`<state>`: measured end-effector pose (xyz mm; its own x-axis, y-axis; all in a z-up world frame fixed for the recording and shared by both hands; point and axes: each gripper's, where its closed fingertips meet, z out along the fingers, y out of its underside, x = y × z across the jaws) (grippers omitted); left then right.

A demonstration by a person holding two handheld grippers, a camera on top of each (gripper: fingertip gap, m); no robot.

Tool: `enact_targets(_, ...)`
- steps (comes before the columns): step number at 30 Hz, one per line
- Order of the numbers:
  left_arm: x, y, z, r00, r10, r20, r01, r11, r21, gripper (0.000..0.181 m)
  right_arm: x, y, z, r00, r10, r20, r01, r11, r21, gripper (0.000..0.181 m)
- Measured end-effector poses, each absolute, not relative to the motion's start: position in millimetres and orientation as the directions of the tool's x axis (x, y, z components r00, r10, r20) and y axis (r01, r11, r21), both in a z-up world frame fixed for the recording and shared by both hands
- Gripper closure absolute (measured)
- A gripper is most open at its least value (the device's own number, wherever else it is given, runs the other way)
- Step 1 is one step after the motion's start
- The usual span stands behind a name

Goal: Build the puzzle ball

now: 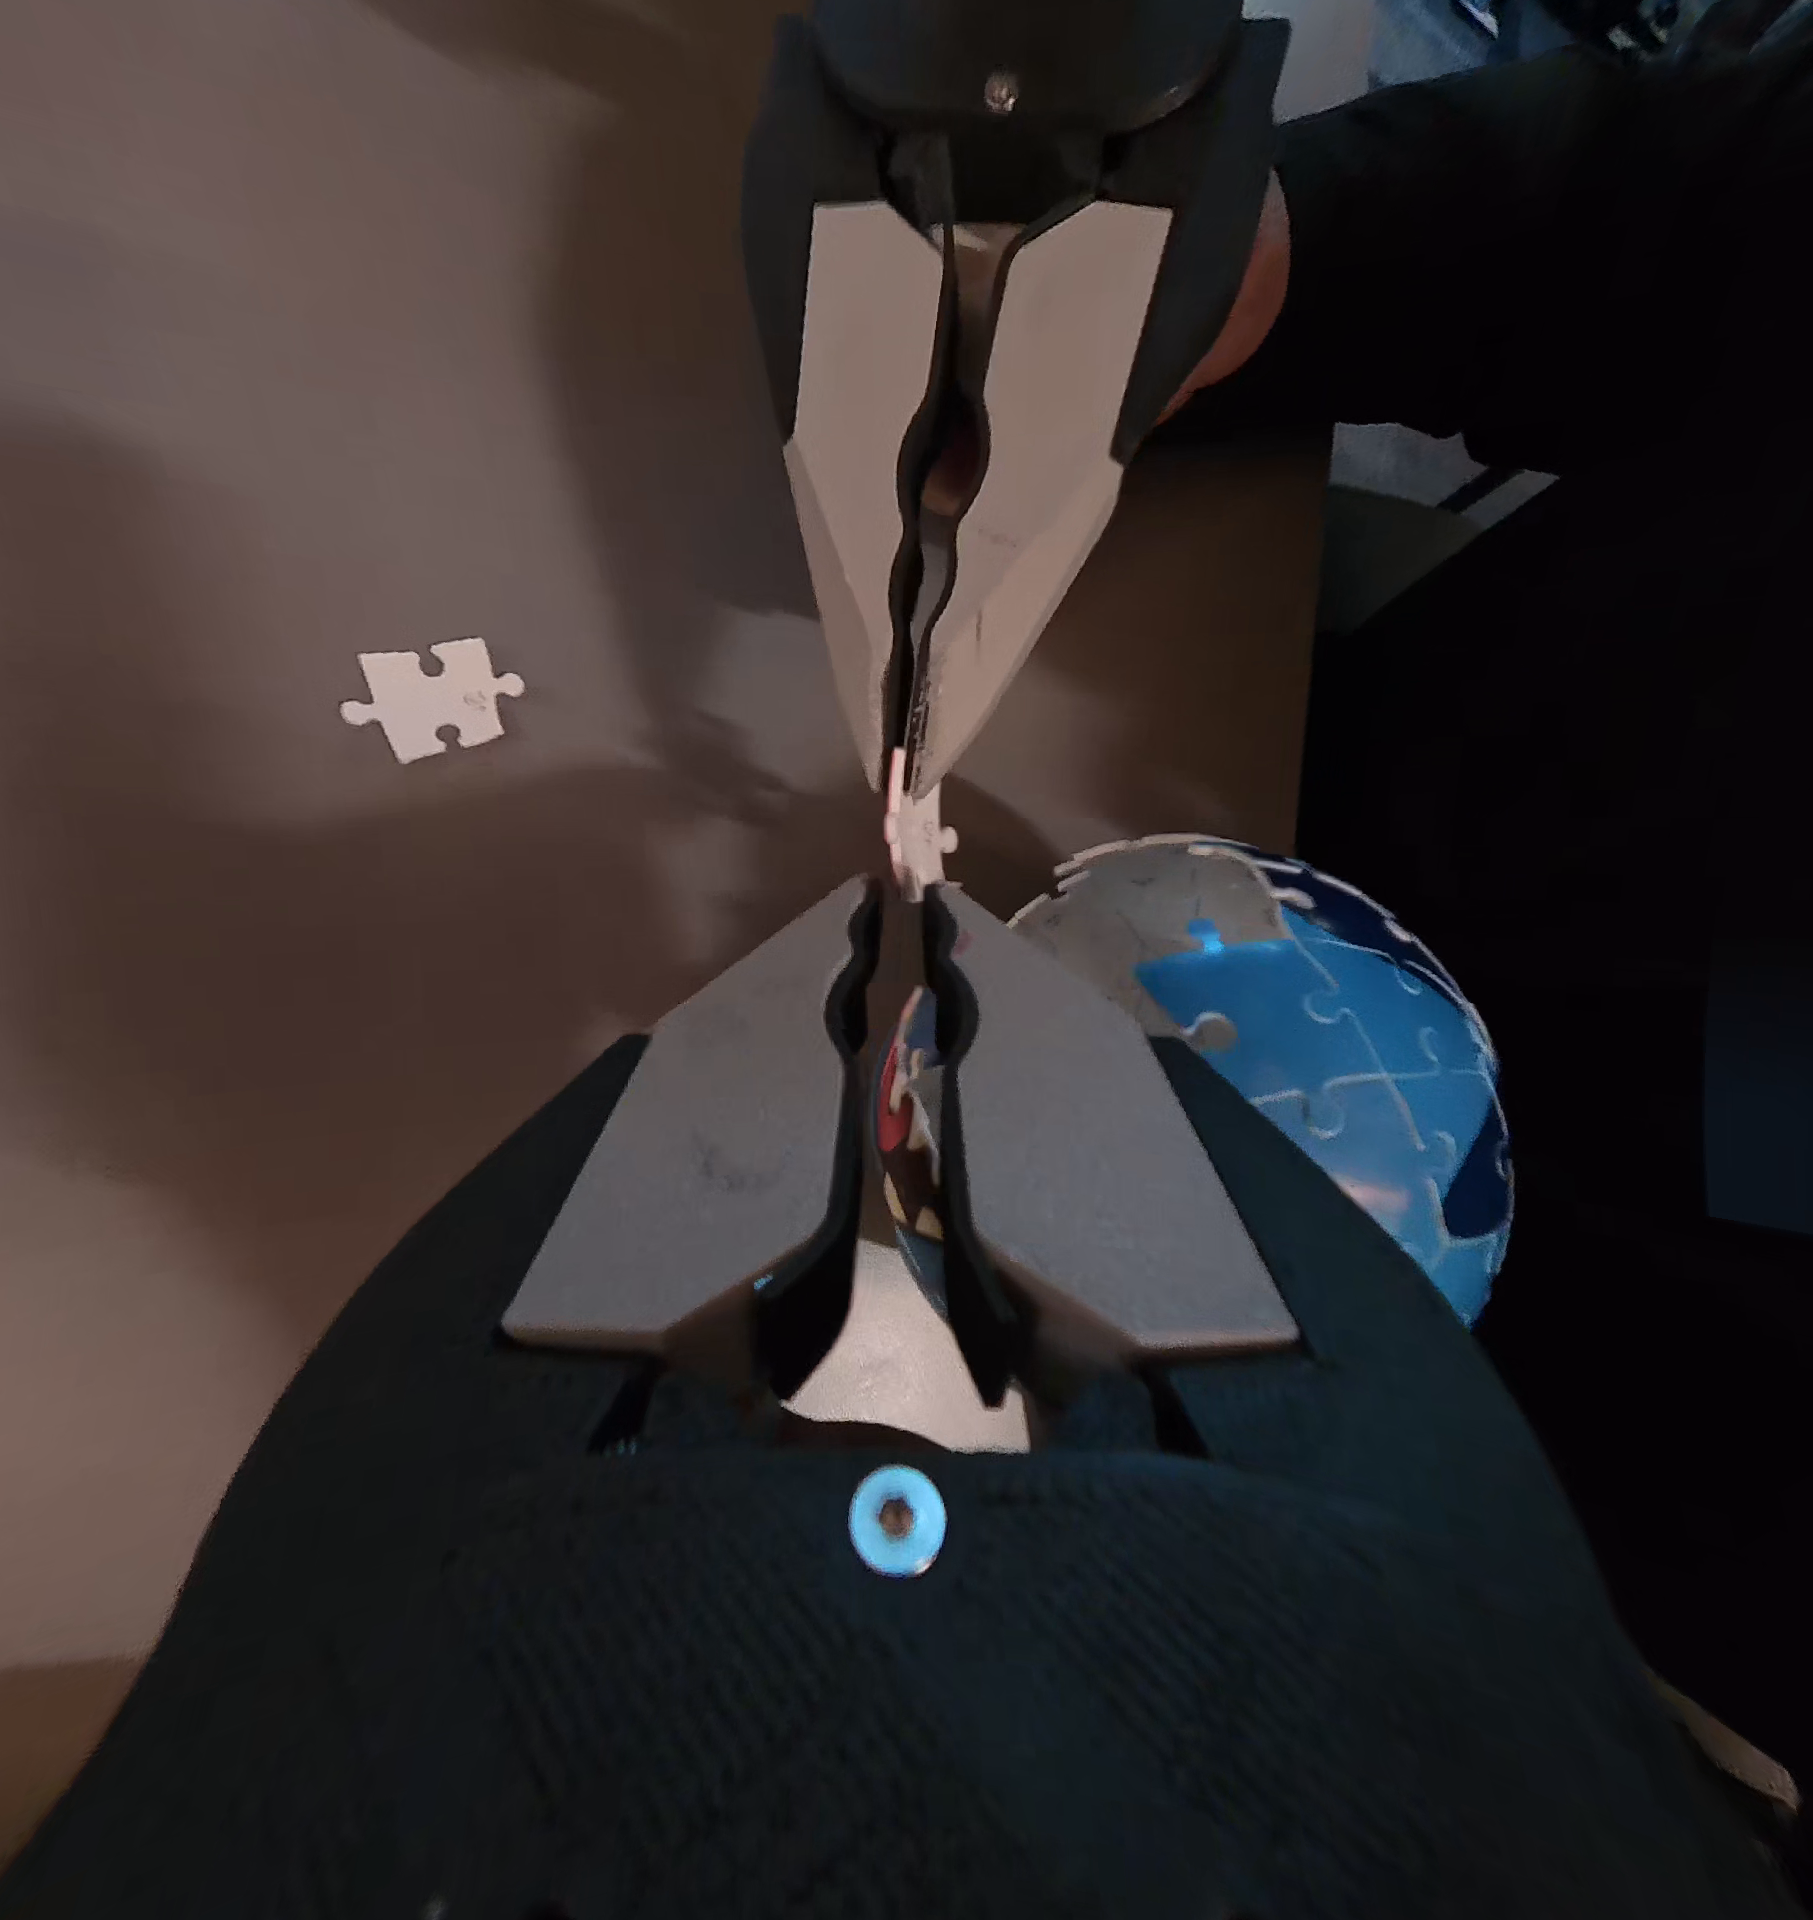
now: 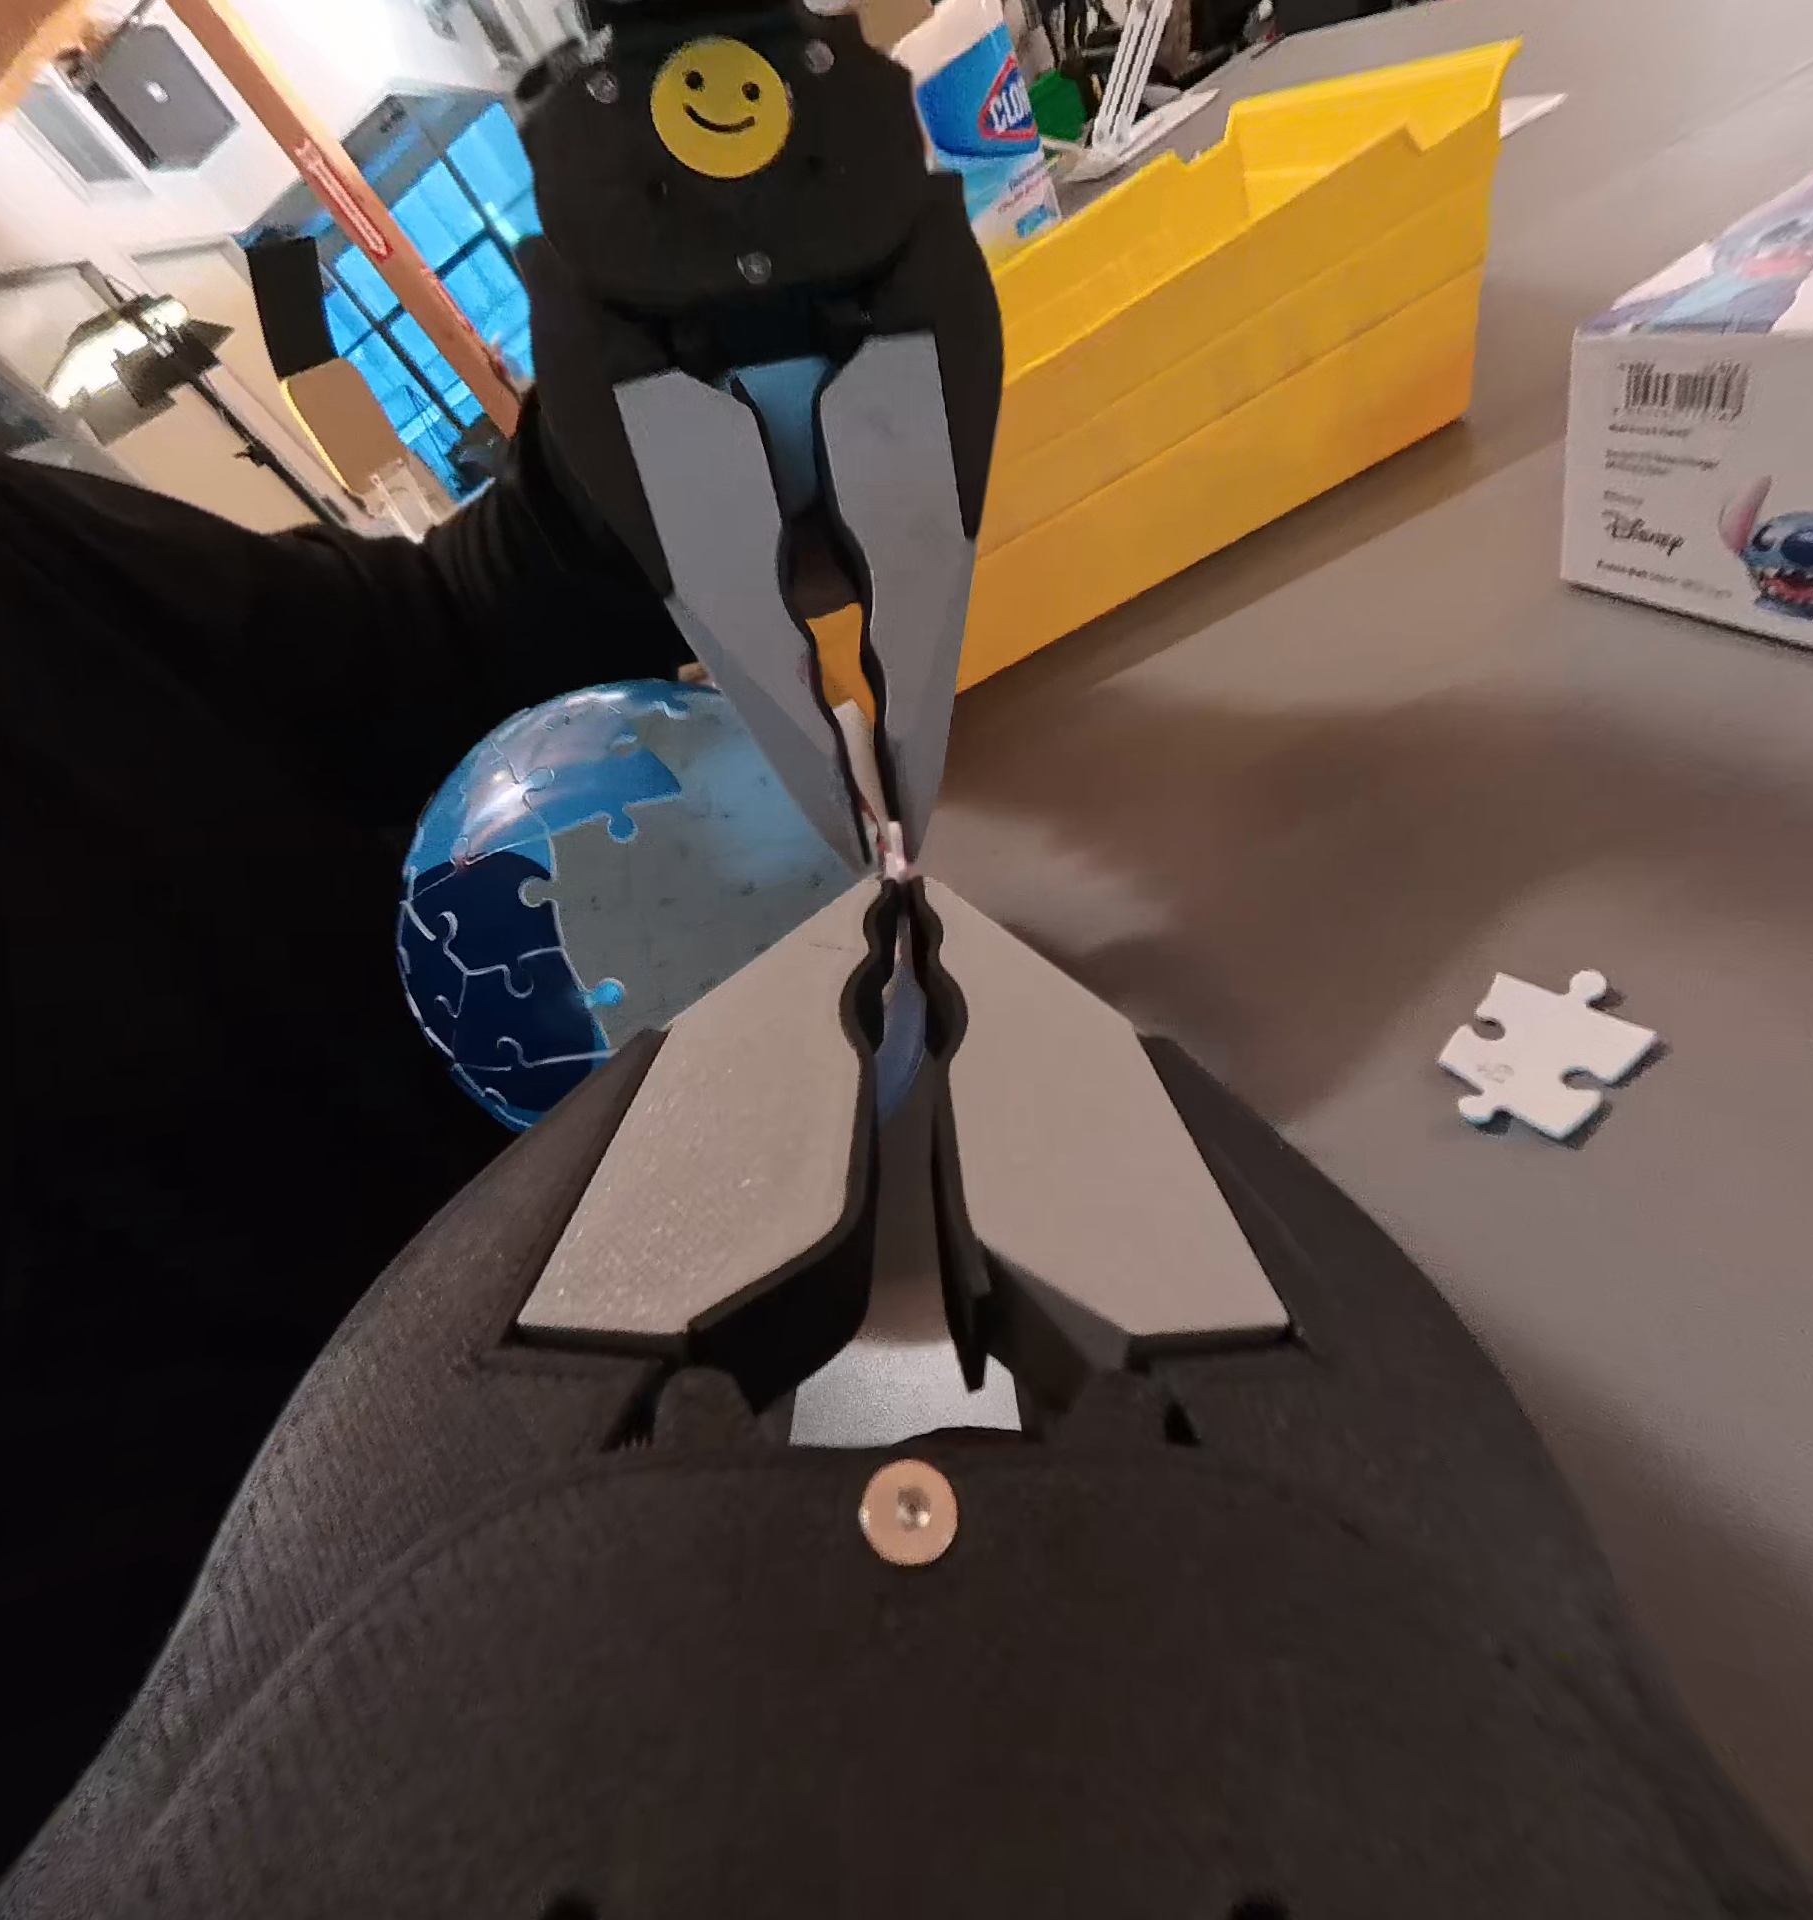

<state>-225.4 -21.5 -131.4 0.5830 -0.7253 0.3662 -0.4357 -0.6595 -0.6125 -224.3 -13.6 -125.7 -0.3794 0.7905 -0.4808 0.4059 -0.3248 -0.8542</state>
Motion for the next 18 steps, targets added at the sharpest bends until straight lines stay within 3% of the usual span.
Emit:
enact_targets(3,-234.9,-19.6,-116.6,0.608,-0.72,0.334,-0.37,-0.629,-0.684,0.16,-223.8,-18.0,-133.4,-0.383,0.764,-0.52,0.453,-0.335,-0.826,0.181)
enact_targets(10,-269.2,-22.0,-86.8,0.707,-0.651,0.275,-0.207,-0.563,-0.8,0.156,-226.6,-29.5,-144.9,-0.394,0.69,-0.607,0.529,-0.369,-0.764,0.181)
enact_targets(18,-269.6,-24.1,-100.3,0.798,-0.578,0.173,-0.228,-0.554,-0.801,0.145,-224.3,-43.5,-151.9,-0.41,0.727,-0.551,0.557,-0.278,-0.782,0.181)
